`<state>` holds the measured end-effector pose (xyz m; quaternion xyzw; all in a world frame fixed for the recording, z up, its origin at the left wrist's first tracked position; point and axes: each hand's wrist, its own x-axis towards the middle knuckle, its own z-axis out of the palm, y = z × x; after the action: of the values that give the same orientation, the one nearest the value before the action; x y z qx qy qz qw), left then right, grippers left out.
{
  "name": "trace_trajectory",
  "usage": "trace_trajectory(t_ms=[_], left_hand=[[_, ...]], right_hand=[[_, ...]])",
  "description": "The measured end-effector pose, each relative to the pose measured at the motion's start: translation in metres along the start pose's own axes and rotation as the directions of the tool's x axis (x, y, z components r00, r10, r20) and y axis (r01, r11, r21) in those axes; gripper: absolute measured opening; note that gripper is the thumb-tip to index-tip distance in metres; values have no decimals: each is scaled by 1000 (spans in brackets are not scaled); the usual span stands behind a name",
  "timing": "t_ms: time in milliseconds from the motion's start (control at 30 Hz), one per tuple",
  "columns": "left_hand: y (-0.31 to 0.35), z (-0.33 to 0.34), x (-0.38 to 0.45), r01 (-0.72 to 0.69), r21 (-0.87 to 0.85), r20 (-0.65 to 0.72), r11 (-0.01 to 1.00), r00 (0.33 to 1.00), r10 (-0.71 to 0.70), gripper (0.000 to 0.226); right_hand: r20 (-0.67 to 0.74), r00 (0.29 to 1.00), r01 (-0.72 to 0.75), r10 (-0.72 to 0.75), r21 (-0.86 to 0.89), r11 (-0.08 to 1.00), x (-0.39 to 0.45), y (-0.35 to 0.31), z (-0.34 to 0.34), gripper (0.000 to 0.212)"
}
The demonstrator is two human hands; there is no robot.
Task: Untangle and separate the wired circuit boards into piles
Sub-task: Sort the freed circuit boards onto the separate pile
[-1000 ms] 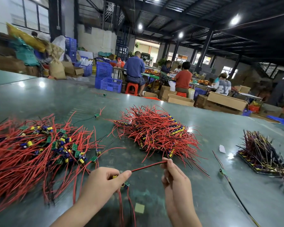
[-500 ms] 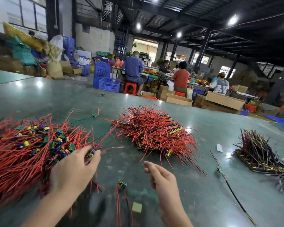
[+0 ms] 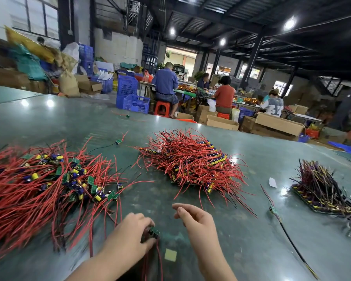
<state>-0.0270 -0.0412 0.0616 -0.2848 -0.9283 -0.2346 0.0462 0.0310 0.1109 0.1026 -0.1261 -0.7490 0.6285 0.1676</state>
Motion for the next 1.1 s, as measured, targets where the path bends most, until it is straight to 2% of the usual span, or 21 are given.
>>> trace_trajectory(t_ms=[100, 167, 200, 267, 300, 333, 400, 500, 567, 633, 733, 767, 800, 900, 967, 1033, 1100], left_hand=[[2, -6, 2, 5, -200, -60, 980, 998, -17, 17], [2, -12, 4, 92, -429, -94, 899, 985, -146, 10], [2, -15, 4, 159, -597, -45, 786, 972, -231, 7], [9, -21, 2, 278, -883, 178, 377, 944, -278, 4], [13, -24, 1, 324, -928, 276, 184, 929, -247, 7], [16, -25, 0, 360, -931, 340, 67, 917, -207, 10], [22, -27, -3, 410, -912, 409, -20, 904, -125, 18], [27, -26, -7, 453, -888, 458, -77, 885, -79, 33], [29, -25, -9, 459, -884, 464, -86, 883, -66, 39], [30, -25, -10, 473, -877, 477, -90, 879, -28, 36], [32, -29, -10, 524, -836, 523, -161, 851, 53, 17], [32, -30, -11, 542, -823, 540, -167, 839, 63, 15], [32, -30, -10, 552, -824, 550, -130, 833, 52, 17], [34, -28, -9, 553, -828, 552, 92, 833, -34, 29], [39, -30, -9, 531, -826, 532, 189, 845, -51, 24], [41, -32, -9, 466, -832, 469, 301, 881, -66, 18], [41, -33, -11, 365, -822, 392, 437, 919, -29, 26]], right_hand=[[18, 1000, 13, -12, -42, 999, 2, -1, -4, 26], [52, 999, 5, -2, -74, 997, 4, -2, -9, 27], [85, 996, -2, 10, -93, 996, 4, -2, -10, 28], [198, 980, -15, 37, -109, 994, 5, -2, -13, 26], [266, 963, -18, 42, -92, 996, 4, -3, -12, 27], [320, 947, 0, 21, -67, 998, 3, -3, -11, 30], [339, 937, 102, -84, -34, 994, 2, -3, -7, 33], [256, 941, 239, -220, -44, 970, 3, -1, -3, 34], [190, 918, 378, -349, -150, 914, 5, 3, -1, 21], [155, 839, 544, -522, -250, 801, 4, 7, 1, 5], [194, 690, 704, -697, -402, 585, 4, 11, 4, 12], [202, 655, 727, -729, -430, 535, 4, 12, 5, 11], [192, 641, 732, -743, -443, 517, 4, 12, 4, 8], [119, 676, 698, -727, -417, 582, 4, 10, 3, 4], [53, 734, 643, -677, -375, 668, 3, 6, 2, 4], [-14, 847, 507, -531, -278, 816, 2, 2, 1, 18], [-13, 941, 333, -338, -148, 931, 2, -2, -1, 25]])
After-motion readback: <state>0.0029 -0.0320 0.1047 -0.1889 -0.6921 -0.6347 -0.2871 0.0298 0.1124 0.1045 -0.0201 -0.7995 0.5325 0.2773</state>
